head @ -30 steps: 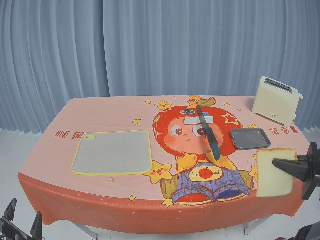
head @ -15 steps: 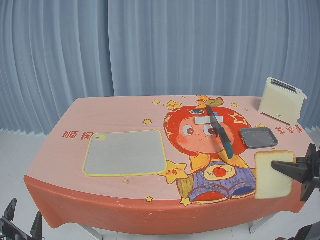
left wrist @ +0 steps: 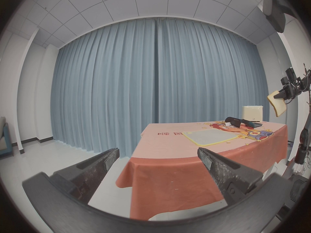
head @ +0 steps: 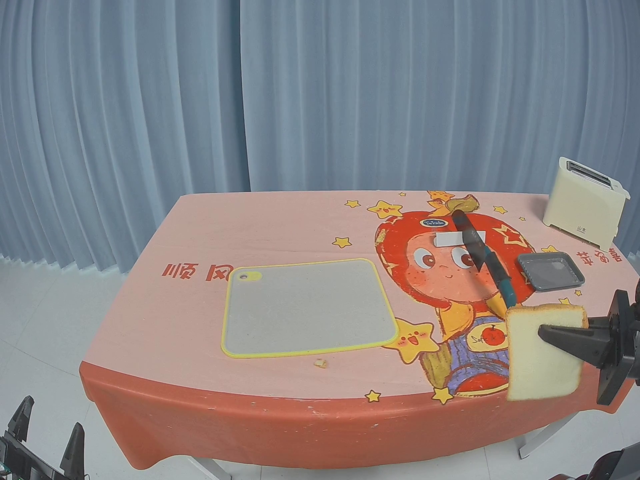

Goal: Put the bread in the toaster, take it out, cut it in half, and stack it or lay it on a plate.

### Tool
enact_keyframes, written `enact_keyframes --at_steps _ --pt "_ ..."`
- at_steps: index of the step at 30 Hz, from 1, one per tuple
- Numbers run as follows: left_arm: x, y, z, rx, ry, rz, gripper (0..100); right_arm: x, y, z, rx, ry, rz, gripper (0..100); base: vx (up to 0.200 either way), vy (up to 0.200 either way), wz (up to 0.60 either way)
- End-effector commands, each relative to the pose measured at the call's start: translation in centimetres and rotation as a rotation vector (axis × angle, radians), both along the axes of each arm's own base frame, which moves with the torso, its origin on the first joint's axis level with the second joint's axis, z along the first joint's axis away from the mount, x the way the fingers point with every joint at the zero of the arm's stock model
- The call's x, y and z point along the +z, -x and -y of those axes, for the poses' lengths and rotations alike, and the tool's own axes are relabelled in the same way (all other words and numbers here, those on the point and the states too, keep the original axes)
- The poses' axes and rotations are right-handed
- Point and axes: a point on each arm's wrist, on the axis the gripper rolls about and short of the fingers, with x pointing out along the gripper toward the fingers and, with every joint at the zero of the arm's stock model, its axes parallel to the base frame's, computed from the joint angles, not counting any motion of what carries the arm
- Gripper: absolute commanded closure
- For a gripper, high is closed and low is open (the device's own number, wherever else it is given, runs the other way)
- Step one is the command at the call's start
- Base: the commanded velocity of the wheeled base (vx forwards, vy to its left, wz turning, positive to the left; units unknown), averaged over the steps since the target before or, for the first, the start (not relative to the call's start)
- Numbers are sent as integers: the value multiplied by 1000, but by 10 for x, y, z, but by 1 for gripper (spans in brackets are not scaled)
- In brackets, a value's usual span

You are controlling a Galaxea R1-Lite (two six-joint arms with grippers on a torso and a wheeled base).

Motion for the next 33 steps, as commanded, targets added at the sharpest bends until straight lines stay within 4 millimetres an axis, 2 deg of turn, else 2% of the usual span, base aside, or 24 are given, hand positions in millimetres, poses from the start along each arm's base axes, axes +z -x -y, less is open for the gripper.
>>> enact_keyframes --at_steps 1,33 --pt "-5 0 0 0 2 -2 0 -1 0 0 2 4 -5 100 0 0 0" --pt "-5 0 0 2 0 -2 0 -7 -4 -5 20 22 -34 100 0 0 0"
